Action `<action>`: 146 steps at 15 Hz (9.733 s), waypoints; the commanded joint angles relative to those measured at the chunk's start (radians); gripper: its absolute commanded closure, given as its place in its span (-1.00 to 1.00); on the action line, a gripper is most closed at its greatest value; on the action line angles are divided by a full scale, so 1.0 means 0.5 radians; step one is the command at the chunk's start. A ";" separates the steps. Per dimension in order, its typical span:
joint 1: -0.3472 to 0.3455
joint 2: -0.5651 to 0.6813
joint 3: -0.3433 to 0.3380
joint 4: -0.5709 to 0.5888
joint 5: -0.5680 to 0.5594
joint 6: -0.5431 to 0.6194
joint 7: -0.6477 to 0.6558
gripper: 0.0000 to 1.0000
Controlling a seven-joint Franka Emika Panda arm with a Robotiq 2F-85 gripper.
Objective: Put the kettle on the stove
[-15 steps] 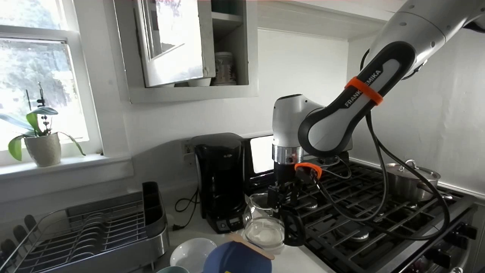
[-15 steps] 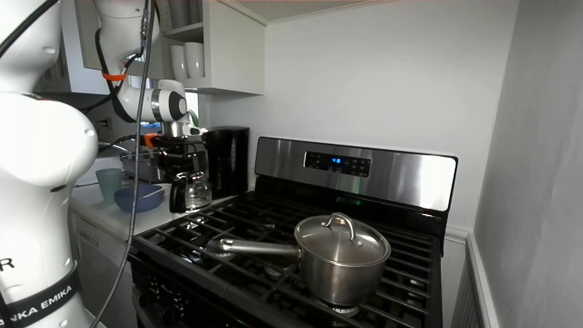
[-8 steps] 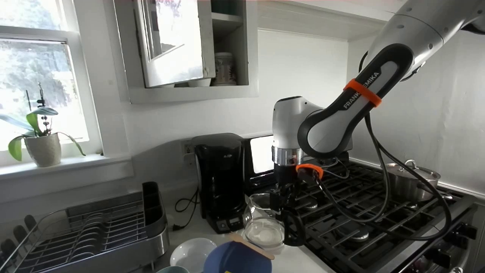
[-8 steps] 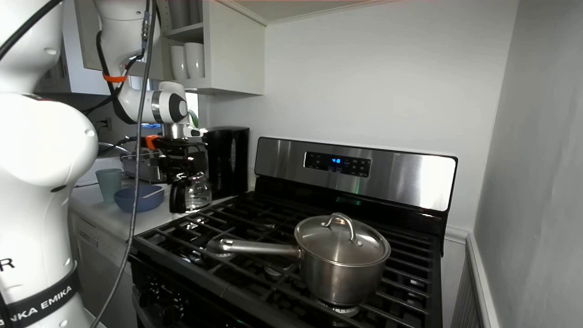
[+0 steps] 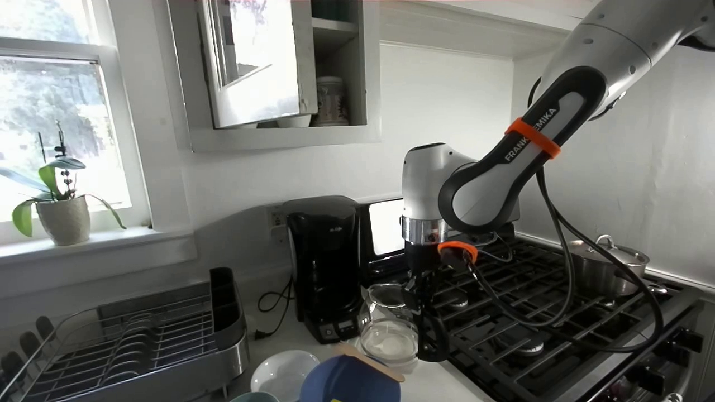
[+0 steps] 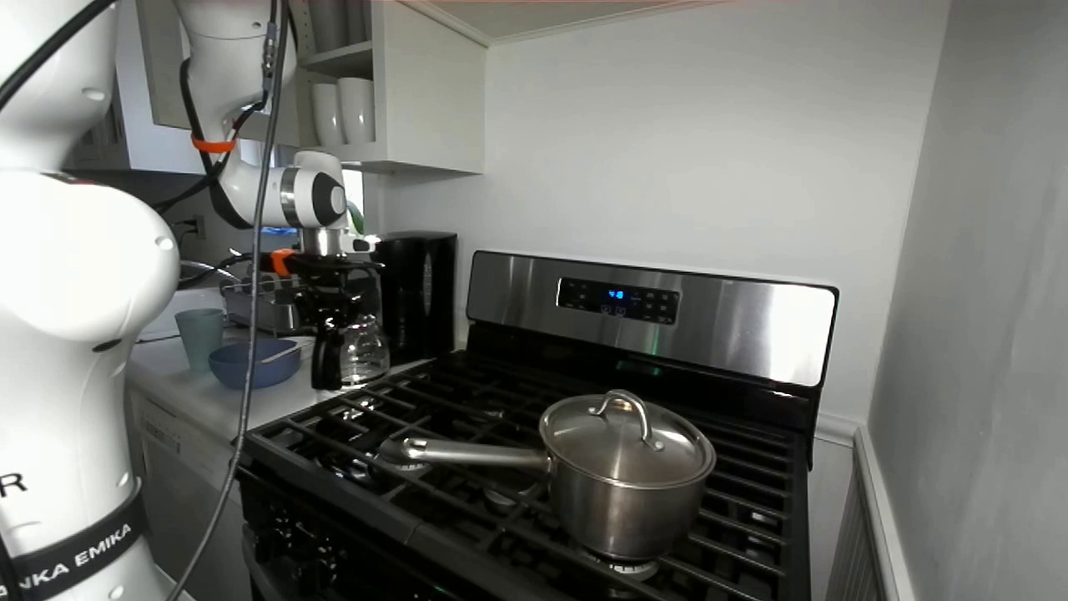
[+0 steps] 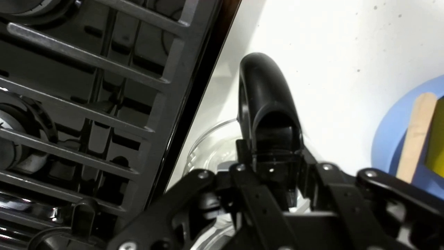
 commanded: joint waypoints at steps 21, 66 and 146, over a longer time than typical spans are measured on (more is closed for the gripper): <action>0.090 0.106 -0.093 0.104 -0.052 0.058 0.059 0.25; -0.349 -1.002 -0.142 -0.341 0.184 -0.591 0.621 0.84; -0.393 -0.148 -0.492 0.020 0.199 -0.158 0.991 0.84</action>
